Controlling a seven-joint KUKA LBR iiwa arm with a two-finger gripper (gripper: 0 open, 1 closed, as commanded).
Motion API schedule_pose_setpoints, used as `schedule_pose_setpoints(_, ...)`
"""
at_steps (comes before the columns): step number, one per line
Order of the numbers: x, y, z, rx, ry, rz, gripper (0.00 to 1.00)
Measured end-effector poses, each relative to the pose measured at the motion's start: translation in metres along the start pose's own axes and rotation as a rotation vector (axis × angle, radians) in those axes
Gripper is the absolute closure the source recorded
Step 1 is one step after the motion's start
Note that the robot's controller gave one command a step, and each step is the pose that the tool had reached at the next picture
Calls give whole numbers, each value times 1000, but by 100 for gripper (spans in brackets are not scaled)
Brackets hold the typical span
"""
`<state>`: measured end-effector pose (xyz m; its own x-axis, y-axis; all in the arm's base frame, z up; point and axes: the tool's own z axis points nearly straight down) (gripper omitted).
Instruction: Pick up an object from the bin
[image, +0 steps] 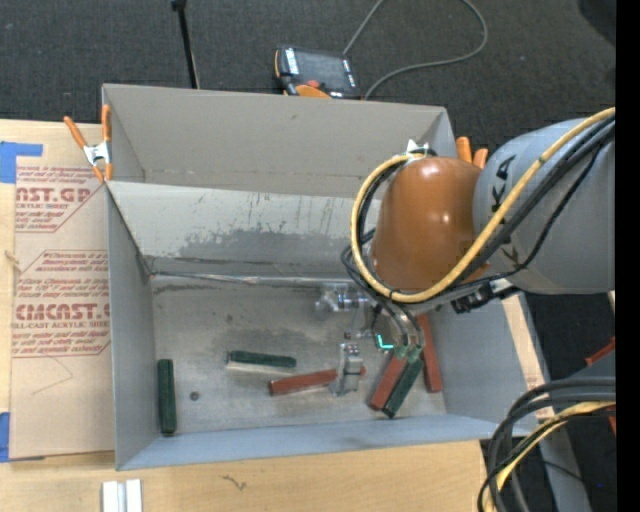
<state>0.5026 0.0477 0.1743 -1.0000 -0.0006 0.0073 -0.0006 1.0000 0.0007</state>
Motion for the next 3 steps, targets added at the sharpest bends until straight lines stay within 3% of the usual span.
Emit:
schedule_pose_setpoints(1, -17, -4, 109, 1, -2, -31, 0)
schedule_pose_setpoints(2, -19, -4, 104, 0, -6, -31, 100)
schedule_pose_setpoints(3, -38, 1, -151, 1, -19, -28, 100)
